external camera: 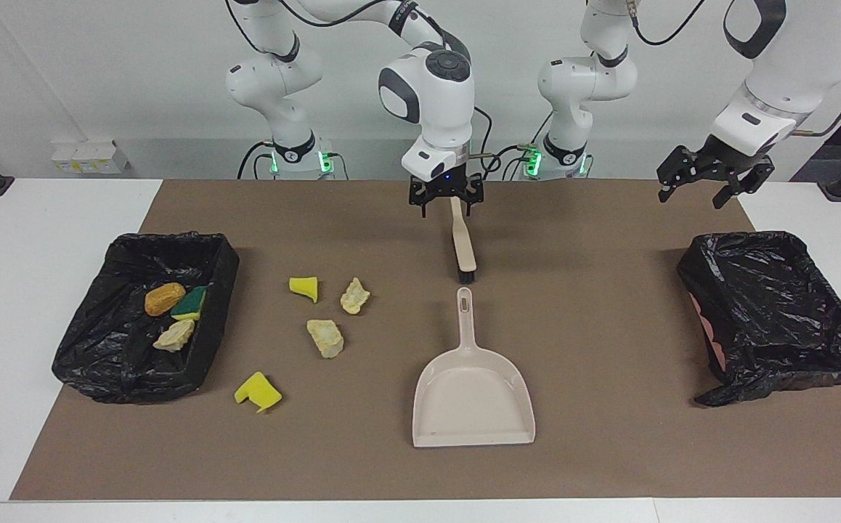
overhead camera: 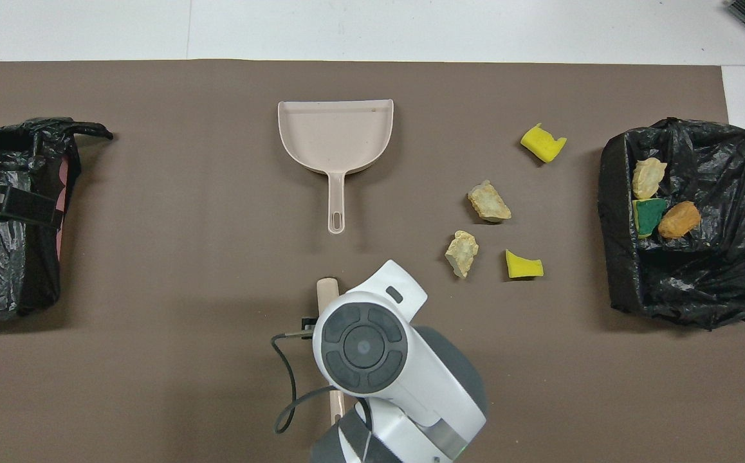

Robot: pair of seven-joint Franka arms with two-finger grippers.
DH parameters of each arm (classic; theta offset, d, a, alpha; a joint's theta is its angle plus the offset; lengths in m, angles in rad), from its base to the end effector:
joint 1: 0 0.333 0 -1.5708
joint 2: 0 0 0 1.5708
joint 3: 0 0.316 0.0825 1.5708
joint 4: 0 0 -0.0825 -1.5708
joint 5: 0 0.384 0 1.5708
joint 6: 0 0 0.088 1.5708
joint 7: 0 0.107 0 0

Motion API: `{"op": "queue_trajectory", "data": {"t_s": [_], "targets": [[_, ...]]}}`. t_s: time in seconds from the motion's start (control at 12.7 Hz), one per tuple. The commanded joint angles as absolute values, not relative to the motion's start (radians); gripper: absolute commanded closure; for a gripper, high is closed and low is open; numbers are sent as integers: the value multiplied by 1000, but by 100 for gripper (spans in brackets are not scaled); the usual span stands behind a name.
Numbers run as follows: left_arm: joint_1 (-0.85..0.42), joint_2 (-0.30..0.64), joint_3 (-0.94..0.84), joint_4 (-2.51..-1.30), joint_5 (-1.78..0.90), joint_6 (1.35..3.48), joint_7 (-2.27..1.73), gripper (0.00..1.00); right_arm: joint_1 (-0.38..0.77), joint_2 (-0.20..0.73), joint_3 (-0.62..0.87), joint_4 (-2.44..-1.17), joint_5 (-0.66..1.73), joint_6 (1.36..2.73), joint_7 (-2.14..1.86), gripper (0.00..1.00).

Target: Sweep and dump trash in bin

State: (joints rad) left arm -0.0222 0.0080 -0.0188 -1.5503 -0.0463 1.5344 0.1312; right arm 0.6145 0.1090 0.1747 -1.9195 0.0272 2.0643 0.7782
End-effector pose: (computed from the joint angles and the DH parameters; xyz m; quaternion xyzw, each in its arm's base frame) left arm 0.5527 -0.0277 0.6267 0.9959 -0.0865 -0.0109 0.0237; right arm 0.4157 0.4172 0.4397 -0.9996 0.0014 0.0020 0.0284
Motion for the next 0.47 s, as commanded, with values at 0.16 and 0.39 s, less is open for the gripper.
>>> {"op": "queue_trajectory", "data": {"t_s": [0.16, 0.39], "targets": [[-32, -2, -9, -1549, -31, 1519, 141, 0, 722, 119, 172, -1997, 61, 2144, 916, 0], [-32, -2, -9, -1549, -31, 1519, 141, 0, 750, 164, 170, -2008, 52, 2220, 934, 0]]}}
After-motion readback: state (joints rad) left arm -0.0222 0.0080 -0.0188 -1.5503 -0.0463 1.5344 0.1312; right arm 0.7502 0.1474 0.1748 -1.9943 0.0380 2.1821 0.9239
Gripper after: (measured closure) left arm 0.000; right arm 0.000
